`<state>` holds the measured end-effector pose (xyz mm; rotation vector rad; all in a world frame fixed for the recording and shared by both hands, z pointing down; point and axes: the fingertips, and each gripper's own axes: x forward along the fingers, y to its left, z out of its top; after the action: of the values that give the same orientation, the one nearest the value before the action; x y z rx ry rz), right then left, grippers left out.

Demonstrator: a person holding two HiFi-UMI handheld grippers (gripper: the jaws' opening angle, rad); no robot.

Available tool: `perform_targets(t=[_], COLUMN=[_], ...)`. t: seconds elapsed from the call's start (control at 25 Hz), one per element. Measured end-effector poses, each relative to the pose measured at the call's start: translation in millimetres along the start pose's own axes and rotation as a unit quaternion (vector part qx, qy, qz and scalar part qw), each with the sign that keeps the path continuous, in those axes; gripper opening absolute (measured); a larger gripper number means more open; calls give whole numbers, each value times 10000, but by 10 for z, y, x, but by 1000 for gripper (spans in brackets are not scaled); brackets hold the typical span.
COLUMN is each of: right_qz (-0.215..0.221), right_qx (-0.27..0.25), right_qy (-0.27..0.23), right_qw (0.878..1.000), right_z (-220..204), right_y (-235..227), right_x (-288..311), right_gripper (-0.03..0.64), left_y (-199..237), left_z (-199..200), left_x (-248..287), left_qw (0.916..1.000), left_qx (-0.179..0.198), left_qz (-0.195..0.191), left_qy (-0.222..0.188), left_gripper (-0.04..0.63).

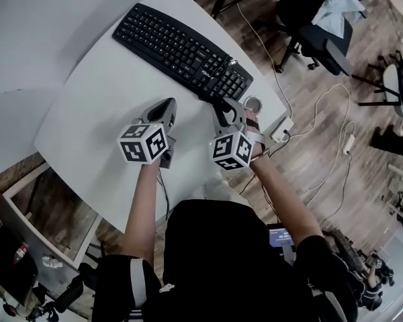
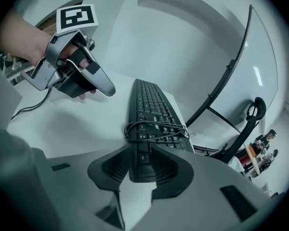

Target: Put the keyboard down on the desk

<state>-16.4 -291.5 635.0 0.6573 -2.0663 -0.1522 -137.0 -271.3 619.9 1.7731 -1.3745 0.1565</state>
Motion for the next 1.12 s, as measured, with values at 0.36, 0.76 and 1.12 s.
perform_targets(t=[0.36,0.76,1.12], right_qz=[39,-91,-132], right_qx=[299,973,1691], right_qy=[6,-262,-867], right_qw=[9995,9949,9817], right_z=[-21,130,398], right_y=[-78,-219,-489], right_x=[-149,-528,-1142], right_gripper=[135,63,44], left_y=[-118,-460,-1111], left_z=[57,262,481], left_x=[-86,-430,-869], left_qw=[9999,9969,9898], left_qx=[25,201,774], left_qz=[0,188,167], left_qy=[-155,-743,-1187], left_gripper=[14,14,14])
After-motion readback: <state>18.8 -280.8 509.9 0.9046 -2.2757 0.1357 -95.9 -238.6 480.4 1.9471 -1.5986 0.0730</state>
